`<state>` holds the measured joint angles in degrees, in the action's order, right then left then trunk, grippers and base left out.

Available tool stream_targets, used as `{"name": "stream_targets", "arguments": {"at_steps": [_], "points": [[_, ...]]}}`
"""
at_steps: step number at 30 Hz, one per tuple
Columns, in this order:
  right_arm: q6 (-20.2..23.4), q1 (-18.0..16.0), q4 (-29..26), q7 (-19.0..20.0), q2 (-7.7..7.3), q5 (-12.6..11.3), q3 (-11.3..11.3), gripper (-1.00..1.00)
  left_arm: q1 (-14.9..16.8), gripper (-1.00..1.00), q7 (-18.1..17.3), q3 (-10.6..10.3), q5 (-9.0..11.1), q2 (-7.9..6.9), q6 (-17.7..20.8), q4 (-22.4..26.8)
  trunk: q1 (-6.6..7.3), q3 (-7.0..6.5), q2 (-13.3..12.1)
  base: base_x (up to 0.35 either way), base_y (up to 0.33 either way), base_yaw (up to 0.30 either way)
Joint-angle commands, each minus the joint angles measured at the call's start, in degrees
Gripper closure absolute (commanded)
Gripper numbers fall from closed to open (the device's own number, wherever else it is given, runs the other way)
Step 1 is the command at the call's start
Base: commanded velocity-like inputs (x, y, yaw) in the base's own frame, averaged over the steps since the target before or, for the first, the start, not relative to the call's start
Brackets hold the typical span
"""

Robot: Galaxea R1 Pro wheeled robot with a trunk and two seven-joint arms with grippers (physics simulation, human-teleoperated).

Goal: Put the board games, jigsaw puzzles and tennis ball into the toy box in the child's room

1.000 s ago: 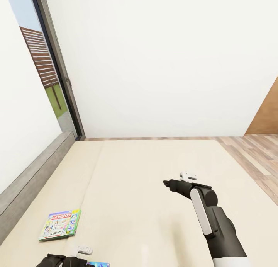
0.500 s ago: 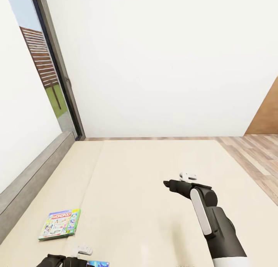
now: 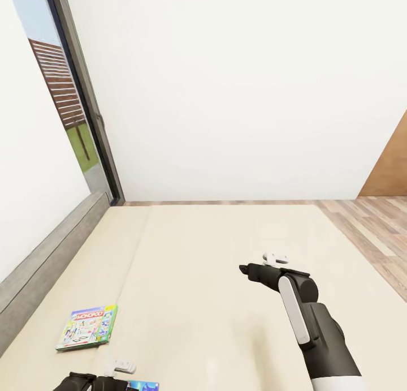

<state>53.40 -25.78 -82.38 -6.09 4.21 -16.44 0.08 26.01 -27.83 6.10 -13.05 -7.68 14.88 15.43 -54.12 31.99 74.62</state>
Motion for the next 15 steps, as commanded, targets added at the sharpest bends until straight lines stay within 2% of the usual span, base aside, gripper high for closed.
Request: {"name": "stream_targets", "arguments": {"at_steps": [1,15], "points": [[0.2,0.0,-0.1,-0.6,0.01,-0.6,0.0,-1.0,0.0,-1.0,-0.4,0.5,-0.4,0.03,0.4,0.1,0.0,0.06,0.0,0.0,0.0,0.0],[0.3,-0.1,-0.1,-0.6,0.1,-0.7,0.0,-1.0,0.0,-1.0,-0.4,0.5,-0.4,0.03,0.4,0.1,0.0,0.06,0.0,0.0,0.0,0.0]]}}
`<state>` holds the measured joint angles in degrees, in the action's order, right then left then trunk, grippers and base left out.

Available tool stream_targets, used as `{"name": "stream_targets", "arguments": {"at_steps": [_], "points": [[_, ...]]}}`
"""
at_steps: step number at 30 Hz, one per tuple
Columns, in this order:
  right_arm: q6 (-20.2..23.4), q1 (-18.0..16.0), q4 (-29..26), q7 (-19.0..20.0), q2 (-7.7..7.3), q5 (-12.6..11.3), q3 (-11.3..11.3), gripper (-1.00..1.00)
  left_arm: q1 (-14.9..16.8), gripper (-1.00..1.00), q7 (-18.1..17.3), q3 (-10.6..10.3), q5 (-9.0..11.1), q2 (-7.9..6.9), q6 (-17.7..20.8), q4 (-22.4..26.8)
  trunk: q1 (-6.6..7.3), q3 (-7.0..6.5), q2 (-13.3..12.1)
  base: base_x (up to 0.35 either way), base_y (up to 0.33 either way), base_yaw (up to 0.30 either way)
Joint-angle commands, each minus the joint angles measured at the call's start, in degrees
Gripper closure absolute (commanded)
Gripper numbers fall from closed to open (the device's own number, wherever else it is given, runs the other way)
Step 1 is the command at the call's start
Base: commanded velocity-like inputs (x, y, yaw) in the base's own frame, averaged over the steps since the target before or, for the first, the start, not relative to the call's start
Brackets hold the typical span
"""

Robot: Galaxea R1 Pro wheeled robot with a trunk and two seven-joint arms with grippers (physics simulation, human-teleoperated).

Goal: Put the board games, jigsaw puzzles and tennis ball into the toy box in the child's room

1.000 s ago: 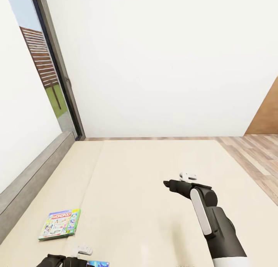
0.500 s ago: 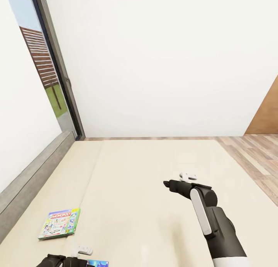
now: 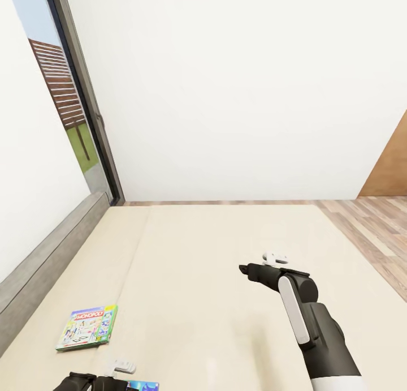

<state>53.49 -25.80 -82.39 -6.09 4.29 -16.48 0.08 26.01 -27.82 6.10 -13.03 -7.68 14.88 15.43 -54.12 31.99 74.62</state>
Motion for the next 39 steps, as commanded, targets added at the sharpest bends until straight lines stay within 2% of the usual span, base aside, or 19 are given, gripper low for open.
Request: {"name": "stream_targets", "arguments": {"at_steps": [1,12,24,39], "points": [[0.2,0.0,-0.1,-0.6,0.01,-0.6,0.0,-1.0,0.0,-1.0,-0.4,0.5,-0.4,0.03,0.4,0.1,0.0,0.06,0.0,0.0,0.0,0.0],[0.2,0.0,-0.1,-0.6,0.02,-0.7,0.0,-1.0,0.0,-1.0,-0.3,0.5,-0.4,0.11,0.4,0.1,0.0,0.06,0.0,0.0,-0.005,0.0],[0.2,0.0,-0.1,-0.6,0.02,-0.7,0.0,-1.0,0.0,-1.0,-0.3,0.5,-0.4,0.13,0.4,0.1,0.0,0.06,0.0,0.0,-0.095,0.0],[0.2,0.0,-0.1,-0.6,0.72,-0.6,0.0,-1.0,0.0,-1.0,-0.3,0.5,-0.4,0.33,0.5,0.1,0.0,0.06,0.0,0.0,0.0,0.0]]}}
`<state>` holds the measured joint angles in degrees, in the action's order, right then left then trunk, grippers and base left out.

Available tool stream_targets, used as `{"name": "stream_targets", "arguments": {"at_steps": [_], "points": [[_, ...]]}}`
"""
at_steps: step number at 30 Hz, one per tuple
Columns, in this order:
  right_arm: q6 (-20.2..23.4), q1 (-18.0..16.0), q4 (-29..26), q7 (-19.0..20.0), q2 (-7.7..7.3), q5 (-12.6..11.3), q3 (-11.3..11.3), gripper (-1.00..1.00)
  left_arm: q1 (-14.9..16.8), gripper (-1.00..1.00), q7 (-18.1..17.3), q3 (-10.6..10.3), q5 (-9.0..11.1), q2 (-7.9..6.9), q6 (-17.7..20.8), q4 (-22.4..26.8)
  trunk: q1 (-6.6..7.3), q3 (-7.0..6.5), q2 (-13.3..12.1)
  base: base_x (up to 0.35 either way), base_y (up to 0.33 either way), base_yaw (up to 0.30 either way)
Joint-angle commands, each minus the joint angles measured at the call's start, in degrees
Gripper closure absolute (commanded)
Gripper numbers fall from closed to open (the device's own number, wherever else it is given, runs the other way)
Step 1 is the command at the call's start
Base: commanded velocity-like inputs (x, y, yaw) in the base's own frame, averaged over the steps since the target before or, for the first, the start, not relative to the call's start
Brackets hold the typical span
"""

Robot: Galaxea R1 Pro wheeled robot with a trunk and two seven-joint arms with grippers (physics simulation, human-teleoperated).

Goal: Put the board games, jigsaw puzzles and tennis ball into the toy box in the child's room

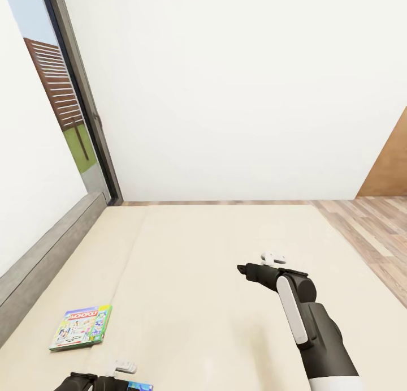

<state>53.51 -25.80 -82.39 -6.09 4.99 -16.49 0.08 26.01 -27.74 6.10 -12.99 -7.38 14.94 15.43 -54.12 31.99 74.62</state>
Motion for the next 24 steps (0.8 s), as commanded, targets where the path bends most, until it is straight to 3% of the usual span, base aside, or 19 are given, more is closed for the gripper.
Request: {"name": "stream_targets", "arguments": {"at_steps": [1,24], "points": [[0.2,0.0,-0.1,-0.6,0.01,-0.6,0.0,-1.0,0.0,-1.0,-0.4,0.5,-0.5,0.04,0.4,0.1,0.0,0.06,0.0,0.0,0.0,0.0],[0.2,0.0,-0.1,-0.6,0.02,-0.6,0.0,-1.0,0.0,-1.0,-0.4,0.6,-0.5,0.08,0.4,0.1,0.0,0.06,0.0,0.0,-0.03,0.0]]}}
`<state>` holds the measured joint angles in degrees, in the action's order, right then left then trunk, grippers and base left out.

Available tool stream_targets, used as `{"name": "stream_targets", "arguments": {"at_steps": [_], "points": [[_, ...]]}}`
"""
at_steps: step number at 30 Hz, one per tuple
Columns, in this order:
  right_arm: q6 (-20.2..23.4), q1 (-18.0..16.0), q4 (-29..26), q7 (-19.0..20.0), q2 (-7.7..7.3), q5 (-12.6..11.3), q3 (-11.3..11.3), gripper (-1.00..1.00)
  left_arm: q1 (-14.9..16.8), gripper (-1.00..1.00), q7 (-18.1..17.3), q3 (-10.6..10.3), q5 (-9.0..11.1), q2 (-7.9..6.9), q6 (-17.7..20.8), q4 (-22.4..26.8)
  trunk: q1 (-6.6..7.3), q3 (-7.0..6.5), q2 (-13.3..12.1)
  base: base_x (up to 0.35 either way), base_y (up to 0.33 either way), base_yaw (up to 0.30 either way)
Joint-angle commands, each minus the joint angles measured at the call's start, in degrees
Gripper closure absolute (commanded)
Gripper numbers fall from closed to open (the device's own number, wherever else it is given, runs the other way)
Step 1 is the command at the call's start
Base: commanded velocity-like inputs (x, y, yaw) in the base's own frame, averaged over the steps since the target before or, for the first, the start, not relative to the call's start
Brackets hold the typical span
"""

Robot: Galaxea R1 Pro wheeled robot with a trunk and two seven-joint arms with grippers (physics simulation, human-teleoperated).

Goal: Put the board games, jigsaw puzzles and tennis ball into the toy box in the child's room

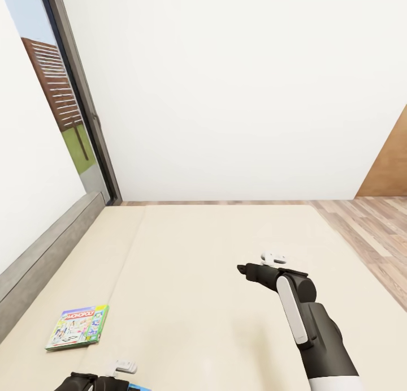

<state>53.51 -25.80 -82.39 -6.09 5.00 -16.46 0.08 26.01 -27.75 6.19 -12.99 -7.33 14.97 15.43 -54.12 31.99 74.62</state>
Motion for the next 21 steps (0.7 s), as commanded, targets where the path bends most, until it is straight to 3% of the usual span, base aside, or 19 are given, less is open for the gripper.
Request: {"name": "stream_targets", "arguments": {"at_steps": [1,21], "points": [[0.2,0.0,-0.1,-0.6,0.01,-0.6,0.0,-1.0,0.0,-1.0,-0.4,0.5,-0.5,0.03,0.4,0.1,0.0,0.06,0.0,0.0,0.0,0.0],[0.2,0.0,-0.1,-0.6,0.01,-0.6,0.0,-1.0,0.0,-1.0,-0.4,0.5,-0.5,0.05,0.4,0.1,0.0,0.06,0.0,-0.008,-0.031,0.0]]}}
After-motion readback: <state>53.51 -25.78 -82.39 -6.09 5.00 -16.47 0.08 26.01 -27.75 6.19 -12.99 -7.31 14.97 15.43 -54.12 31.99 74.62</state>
